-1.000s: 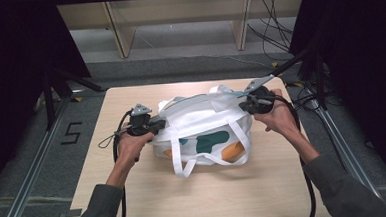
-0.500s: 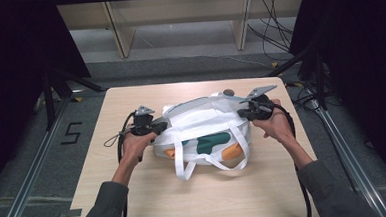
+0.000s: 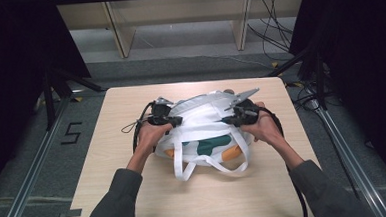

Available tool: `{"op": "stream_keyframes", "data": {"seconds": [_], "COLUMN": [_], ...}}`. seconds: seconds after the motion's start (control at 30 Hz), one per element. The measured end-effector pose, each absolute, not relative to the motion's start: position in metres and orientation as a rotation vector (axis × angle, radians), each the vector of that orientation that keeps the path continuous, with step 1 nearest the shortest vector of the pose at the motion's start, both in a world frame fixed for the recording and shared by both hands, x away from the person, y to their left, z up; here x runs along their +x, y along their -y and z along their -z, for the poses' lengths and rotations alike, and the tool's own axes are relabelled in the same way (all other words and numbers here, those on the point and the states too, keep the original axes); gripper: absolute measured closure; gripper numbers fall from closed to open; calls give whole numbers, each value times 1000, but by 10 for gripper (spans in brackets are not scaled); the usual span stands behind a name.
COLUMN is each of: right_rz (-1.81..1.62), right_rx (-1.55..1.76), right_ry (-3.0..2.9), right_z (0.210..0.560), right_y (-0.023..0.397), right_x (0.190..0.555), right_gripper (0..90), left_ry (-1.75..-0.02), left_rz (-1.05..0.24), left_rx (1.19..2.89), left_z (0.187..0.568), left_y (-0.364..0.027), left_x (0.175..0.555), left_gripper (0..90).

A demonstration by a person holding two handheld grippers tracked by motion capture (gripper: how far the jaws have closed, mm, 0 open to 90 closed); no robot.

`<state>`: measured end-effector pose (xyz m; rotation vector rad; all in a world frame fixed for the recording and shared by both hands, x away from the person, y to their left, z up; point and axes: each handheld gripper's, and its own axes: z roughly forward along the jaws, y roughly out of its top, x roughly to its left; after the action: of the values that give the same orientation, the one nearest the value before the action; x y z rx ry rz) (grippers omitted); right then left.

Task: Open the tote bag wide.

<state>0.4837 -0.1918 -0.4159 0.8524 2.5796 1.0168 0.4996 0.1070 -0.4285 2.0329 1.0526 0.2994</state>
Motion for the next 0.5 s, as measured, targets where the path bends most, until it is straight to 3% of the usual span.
{"op": "stream_keyframes", "data": {"seconds": [0.17, 0.5], "right_rz": [-907, -1120], "right_rx": [762, 691], "right_ry": [-2786, -2586], "right_z": [440, 401], "right_y": [194, 173], "right_x": [435, 462], "right_gripper": [900, 900], "left_ry": [-1048, -958], "left_rz": [-300, -322], "left_rx": [2037, 2046], "left_z": [428, 420], "left_y": [-103, -96], "left_x": [499, 478], "left_gripper": [892, 881]}}
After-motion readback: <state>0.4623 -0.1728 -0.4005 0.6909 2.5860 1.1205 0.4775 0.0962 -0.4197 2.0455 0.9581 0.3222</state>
